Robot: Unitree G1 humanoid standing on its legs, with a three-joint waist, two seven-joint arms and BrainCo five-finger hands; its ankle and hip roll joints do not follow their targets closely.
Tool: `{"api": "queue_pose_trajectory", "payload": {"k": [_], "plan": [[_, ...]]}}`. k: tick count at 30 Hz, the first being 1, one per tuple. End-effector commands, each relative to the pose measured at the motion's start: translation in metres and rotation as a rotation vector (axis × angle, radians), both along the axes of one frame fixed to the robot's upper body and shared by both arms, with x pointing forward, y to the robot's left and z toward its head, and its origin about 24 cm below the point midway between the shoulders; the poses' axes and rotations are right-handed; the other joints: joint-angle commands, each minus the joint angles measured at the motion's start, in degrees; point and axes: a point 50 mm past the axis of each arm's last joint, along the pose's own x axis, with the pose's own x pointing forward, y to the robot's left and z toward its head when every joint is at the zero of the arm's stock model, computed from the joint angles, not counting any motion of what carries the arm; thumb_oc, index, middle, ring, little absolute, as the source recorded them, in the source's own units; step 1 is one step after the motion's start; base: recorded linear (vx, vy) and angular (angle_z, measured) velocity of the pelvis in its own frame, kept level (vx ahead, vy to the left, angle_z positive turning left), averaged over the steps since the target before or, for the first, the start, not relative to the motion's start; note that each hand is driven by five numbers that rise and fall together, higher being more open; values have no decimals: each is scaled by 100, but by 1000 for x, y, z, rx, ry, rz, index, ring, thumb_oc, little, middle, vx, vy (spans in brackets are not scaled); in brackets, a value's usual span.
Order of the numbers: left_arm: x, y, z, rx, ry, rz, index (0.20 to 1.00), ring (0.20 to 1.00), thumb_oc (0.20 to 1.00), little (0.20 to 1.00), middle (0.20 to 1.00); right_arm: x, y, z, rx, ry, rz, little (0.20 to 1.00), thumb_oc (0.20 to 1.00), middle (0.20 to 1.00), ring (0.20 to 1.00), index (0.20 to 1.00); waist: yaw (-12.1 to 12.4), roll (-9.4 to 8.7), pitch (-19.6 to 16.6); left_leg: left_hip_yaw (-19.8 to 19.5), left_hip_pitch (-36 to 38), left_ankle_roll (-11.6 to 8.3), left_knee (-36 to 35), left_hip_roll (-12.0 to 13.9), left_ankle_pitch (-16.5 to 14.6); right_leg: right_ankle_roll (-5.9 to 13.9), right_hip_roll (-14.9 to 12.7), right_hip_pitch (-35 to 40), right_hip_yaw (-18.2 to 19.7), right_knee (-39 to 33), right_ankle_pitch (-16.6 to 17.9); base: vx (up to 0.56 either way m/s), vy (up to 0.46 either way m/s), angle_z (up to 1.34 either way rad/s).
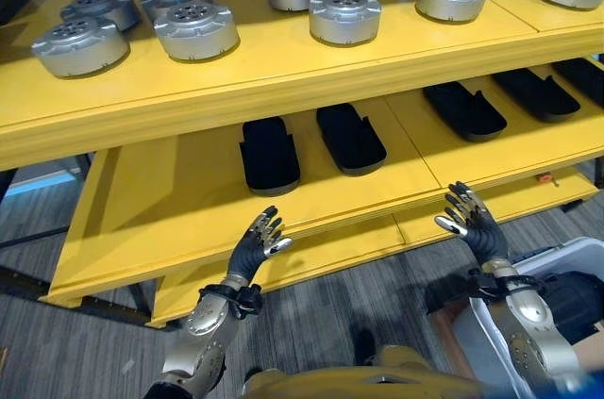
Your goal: Move parts from the plastic box to the shelf.
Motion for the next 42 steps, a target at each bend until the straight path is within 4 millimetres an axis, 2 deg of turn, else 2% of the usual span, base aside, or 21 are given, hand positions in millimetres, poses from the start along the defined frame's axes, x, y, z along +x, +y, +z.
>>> {"api": "queue_pose_trajectory", "payload": {"k": [1, 3, 4, 5, 7, 9, 16, 23, 25, 26, 27, 29, 30, 32, 33, 34, 35, 36, 39, 40, 42], "plan": [[4, 10, 18, 21, -108, 24, 1000, 1000, 1000, 1000, 1000, 15, 4, 26, -48, -136, 54, 1000, 1000, 1000, 1000, 1000, 89, -95, -13, -1299, -527, 286, -441, -1072, 412, 541, 152, 234, 244, -464, 333, 57, -37, -68], [2, 9, 17, 20, -108, 41, 1000, 1000, 1000, 1000, 1000, 19, 11, 23, -31, -133, 77, 1000, 1000, 1000, 1000, 1000, 213, -103, -48, -2117, -523, 507, -488, -1579, 287, 545, 321, 252, 618, -556, 432, 65, -13, -107], [0, 13, 17, 13, -109, 70, 1000, 1000, 1000, 1000, 1000, 24, 17, 23, -23, -138, 98, 1000, 1000, 1000, 1000, 1000, 327, -123, -32, -2850, -632, 571, -341, -1978, 243, 538, 437, 232, 942, -529, 440, 51, 45, -155], [0, 14, 18, 8, -113, 90, 1000, 1000, 1000, 1000, 1000, 25, 19, 23, -8, -142, 101, 1000, 1000, 1000, 1000, 1000, 359, -137, -47, -3065, -602, 629, -284, -2088, 186, 556, 496, 239, 1106, -519, 431, 59, 64, -173], [1, 17, 21, 21, -133, 91, 1000, 1000, 1000, 1000, 1000, 24, 22, 21, 10, -132, 102, 1000, 1000, 1000, 1000, 1000, 334, -159, -145, -2673, -364, 620, -523, -1897, 237, 538, 531, 354, 1167, -542, 428, 113, 107, -156], [-4, 23, 21, 20, -127, 118, 1000, 1000, 1000, 1000, 1000, 21, 23, 20, 34, -127, 102, 1000, 1000, 1000, 1000, 1000, 325, -199, -260, -2535, -169, 691, -713, -1816, 204, 584, 535, 427, 1287, -603, 430, 118, 103, -98], [-11, 28, 22, 14, -124, 133, 1000, 1000, 1000, 1000, 1000, 21, 31, 16, 45, -102, 146, 1000, 1000, 1000, 1000, 1000, 259, -224, -318, -1933, 74, 814, -819, -1727, 38, 715, 533, 394, 1804, -538, 544, 26, 94, -56], [0, 23, 28, 17, -155, 123, 1000, 1000, 1000, 1000, 1000, 38, 54, 30, 78, -169, 212, 1000, 1000, 1000, 1000, 1000, 129, -175, -132, -1200, -1, 907, -635, -1698, -176, 938, 677, -104, 2637, -107, 710, -34, 112, -56], [4, 25, 31, 36, -172, 134, 1000, 1000, 1000, 1000, 1000, 43, 64, 36, 91, -194, 246, 1000, 1000, 1000, 1000, 1000, 144, -180, -16, -1001, -61, 942, -583, -1640, -221, 1030, 747, -379, 2682, 218, 699, -106, 79, -77], [6, 29, 34, 50, -187, 149, 1000, 1000, 1000, 1000, 1000, 47, 71, 40, 98, -214, 265, 1000, 1000, 1000, 1000, 1000, 245, -166, 65, -828, -67, 942, -596, -1575, -243, 1098, 646, -570, 2283, 464, 642, -90, 33, -95], [8, 32, 37, 58, -197, 161, 1000, 1000, 1000, 1000, 1000, 49, 75, 42, 107, -225, 276, 1000, 1000, 1000, 1000, 1000, 351, -140, 120, -702, -48, 909, -637, -1503, -250, 1147, 361, -662, 1615, 556, 581, -59, 21, -131], [9, 35, 40, 64, -204, 177, 1000, 1000, 1000, 1000, 1000, 49, 82, 44, 117, -232, 286, 1000, 1000, 1000, 1000, 1000, 480, -50, 170, -470, 118, 842, -732, -1315, -306, 1023, -374, -593, 240, 600, 440, 6, -8, -159], [9, 35, 39, 61, -200, 179, 1000, 1000, 1000, 1000, 1000, 50, 83, 43, 108, -229, 291, 1000, 1000, 1000, 1000, 1000, 481, -32, 149, -359, 183, 823, -765, -1249, -322, 973, -631, -617, -76, 585, 536, 33, -21, -118], [11, 36, 39, 59, -196, 191, 1000, 1000, 1000, 1000, 1000, 54, 86, 43, 97, -224, 297, 1000, 1000, 1000, 1000, 1000, 486, -40, 184, -249, 310, 818, -779, -1214, -379, 1041, -953, -633, -275, 477, 745, 37, -27, -70], [12, 37, 39, 59, -196, 191, 1000, 1000, 1000, 1000, 1000, 54, 87, 43, 97, -224, 297, 1000, 1000, 1000, 1000, 1000, 487, -39, 203, -248, 331, 820, -782, -1213, -380, 1044, -950, -602, -277, 453, 757, 57, -68, -64], [11, 37, 39, 51, -195, 206, 1000, 1000, 1000, 1000, 1000, 57, 87, 44, 86, -223, 291, 1000, 1000, 1000, 1000, 1000, 495, -64, 234, -152, 447, 814, -774, -1205, -454, 1167, -1269, -670, -354, 332, 1101, 55, -90, -59], [11, 38, 38, 46, -189, 215, 1000, 1000, 1000, 1000, 1000, 58, 86, 45, 87, -227, 285, 1000, 1000, 1000, 1000, 1000, 499, -107, 221, -71, 485, 803, -768, -1216, -496, 1228, -1417, -652, -442, 227, 1253, 129, -125, -42], [11, 38, 36, 41, -184, 222, 1000, 1000, 1000, 1000, 1000, 58, 85, 47, 91, -234, 281, 1000, 1000, 1000, 1000, 1000, 492, -120, 200, -71, 601, 770, -779, -1201, -618, 1315, -1448, -584, -476, 201, 1274, 85, -119, -41], [12, 35, 31, 29, -164, 227, 1000, 1000, 1000, 1000, 1000, 55, 81, 45, 97, -225, 275, 1000, 1000, 1000, 1000, 1000, 411, -379, 18, 2, 623, 725, -706, -1303, -693, 1309, -1359, -305, -461, -231, 1392, 153, -235, -14], [14, 31, 30, 7, -161, 228, 1000, 1000, 1000, 1000, 1000, 56, 75, 47, 83, -233, 261, 1000, 1000, 1000, 1000, 1000, 327, -366, -103, -26, 660, 630, -578, -1124, -742, 1242, -1173, -259, -373, -195, 1262, 271, -367, 9], [15, 27, 31, -4, -165, 212, 1000, 1000, 1000, 1000, 1000, 55, 69, 47, 73, -231, 245, 1000, 1000, 1000, 1000, 1000, 276, -326, -140, -6, 731, 550, -537, -954, -769, 1149, -1030, -174, -395, -160, 1027, 199, -284, -20]]}}
